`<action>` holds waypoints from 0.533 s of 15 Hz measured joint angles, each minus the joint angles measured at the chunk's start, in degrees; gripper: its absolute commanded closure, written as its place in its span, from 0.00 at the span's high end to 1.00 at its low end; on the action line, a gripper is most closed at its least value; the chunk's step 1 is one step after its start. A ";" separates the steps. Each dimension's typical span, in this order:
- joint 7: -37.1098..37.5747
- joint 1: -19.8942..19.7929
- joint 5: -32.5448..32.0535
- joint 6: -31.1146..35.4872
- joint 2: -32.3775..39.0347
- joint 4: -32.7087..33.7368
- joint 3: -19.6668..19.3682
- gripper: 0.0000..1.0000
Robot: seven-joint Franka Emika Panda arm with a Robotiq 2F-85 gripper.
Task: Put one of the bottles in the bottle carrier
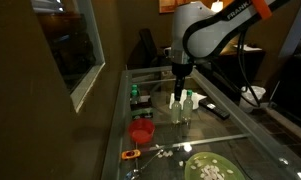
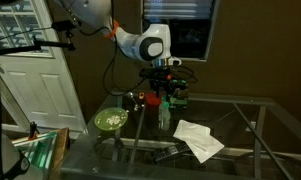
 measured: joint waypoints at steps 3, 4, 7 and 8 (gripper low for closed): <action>0.14 -0.06 0.00 -0.60 0.93 1.08 -0.01 0.61; 0.16 -0.07 0.01 -0.93 1.14 1.43 -0.01 0.63; 0.33 -0.22 0.32 -2.83 1.73 2.87 0.00 0.65; 0.45 -0.31 0.39 -3.51 1.95 3.48 0.00 0.65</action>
